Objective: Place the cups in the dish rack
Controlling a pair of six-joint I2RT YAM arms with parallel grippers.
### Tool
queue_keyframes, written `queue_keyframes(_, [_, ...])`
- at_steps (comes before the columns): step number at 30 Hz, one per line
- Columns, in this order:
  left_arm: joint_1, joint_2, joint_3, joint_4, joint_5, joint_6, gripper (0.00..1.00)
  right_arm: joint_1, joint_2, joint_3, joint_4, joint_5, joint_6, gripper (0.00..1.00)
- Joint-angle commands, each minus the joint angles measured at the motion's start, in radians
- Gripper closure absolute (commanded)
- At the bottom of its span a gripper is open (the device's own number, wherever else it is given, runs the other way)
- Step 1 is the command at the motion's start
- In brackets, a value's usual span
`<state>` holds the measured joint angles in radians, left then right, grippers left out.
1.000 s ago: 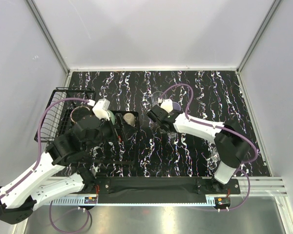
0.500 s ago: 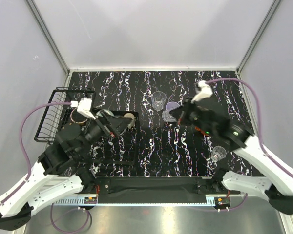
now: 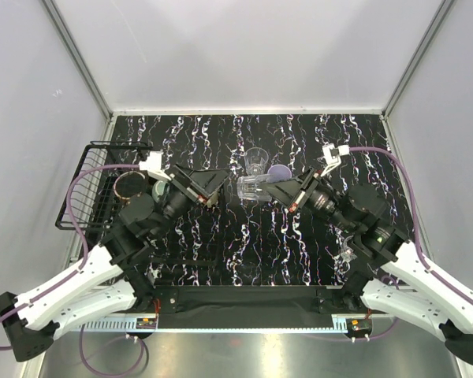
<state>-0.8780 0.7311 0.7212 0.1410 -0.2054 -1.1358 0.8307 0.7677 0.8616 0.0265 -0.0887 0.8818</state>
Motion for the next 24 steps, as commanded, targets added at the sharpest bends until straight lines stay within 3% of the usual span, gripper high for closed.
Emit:
queue_keyframes(1, [-0.004,0.019,0.0,0.23,0.067,-0.07,0.01,-0.007,-0.011,-0.001,0.246,-0.082,0.054,1.0])
queue_keyframes(11, [-0.009,0.05,-0.048,0.351,0.126,-0.082,0.01,-0.007,0.018,-0.032,0.337,-0.086,0.101,1.0])
queue_keyframes(15, [-0.018,0.077,-0.04,0.408,0.167,-0.07,0.14,-0.007,0.027,-0.061,0.432,-0.077,0.109,1.0])
queue_keyframes(24, [-0.05,0.105,-0.045,0.47,0.159,-0.076,0.1,-0.007,0.059,-0.105,0.523,-0.028,0.121,1.0])
